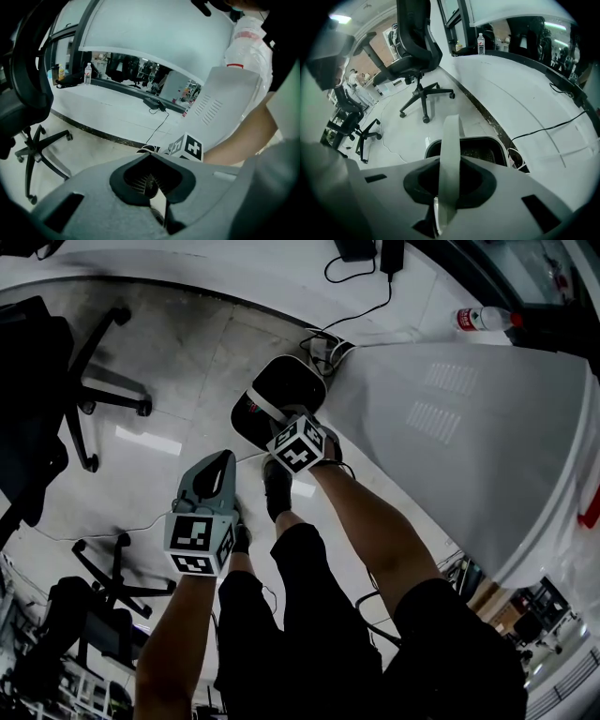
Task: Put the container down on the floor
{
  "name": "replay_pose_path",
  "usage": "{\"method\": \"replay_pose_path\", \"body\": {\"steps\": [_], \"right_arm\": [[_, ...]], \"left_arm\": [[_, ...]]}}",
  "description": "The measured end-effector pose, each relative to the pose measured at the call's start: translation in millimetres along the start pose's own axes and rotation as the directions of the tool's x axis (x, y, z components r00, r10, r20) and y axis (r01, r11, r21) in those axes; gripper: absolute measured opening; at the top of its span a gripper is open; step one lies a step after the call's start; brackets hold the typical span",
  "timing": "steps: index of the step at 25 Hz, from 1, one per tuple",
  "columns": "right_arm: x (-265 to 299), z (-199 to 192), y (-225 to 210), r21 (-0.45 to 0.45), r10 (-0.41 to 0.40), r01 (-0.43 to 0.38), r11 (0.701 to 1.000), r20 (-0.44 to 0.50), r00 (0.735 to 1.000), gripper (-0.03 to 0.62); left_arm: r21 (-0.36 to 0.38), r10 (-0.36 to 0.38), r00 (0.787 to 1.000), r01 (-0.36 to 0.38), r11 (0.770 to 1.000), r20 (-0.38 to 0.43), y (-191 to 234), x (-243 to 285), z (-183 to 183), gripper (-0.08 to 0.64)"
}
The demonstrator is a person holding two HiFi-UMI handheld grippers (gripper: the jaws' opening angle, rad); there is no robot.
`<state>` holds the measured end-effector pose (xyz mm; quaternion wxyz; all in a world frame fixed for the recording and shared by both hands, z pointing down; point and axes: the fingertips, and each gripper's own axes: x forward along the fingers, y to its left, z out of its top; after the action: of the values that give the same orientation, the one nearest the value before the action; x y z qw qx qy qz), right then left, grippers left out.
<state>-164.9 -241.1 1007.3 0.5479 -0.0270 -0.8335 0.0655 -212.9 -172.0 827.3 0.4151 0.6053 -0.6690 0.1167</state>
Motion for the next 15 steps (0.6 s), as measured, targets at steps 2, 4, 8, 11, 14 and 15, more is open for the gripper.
{"method": "replay_pose_path", "body": {"steps": [2, 4, 8, 11, 14, 15], "right_arm": [[1, 1, 1, 0.002, -0.002, 0.002, 1.0, 0.006, 1.0, 0.041], [2, 3, -1, 0.002, -0.008, 0.008, 1.0, 0.015, 1.0, 0.041], [5, 7, 0, 0.006, -0.015, 0.015, 1.0, 0.01, 1.0, 0.041], [9, 2, 2, -0.007, -0.013, 0.013, 1.0, -0.028, 1.0, 0.041], [8, -7, 5, -0.017, -0.005, 0.004, 1.0, -0.06, 0.998, 0.118], [4, -6, 6, -0.033, -0.014, 0.012, 0.999, -0.053, 0.999, 0.143]], "left_arm": [[-0.004, 0.001, 1.0, -0.001, 1.0, 0.022, -2, -2, 4, 0.008], [0.006, 0.004, 1.0, -0.004, 1.0, 0.029, -2, -2, 6, 0.006], [0.008, 0.014, 1.0, -0.014, 1.0, 0.022, 0, -6, 0, 0.008], [0.02, 0.021, 1.0, -0.021, 1.0, 0.017, 1, -8, -4, 0.008], [0.05, 0.03, 0.999, -0.031, 0.998, 0.019, 1, -13, -5, 0.008], [0.06, 0.023, 1.0, -0.024, 0.998, 0.022, -1, -15, -4, 0.008]]}}
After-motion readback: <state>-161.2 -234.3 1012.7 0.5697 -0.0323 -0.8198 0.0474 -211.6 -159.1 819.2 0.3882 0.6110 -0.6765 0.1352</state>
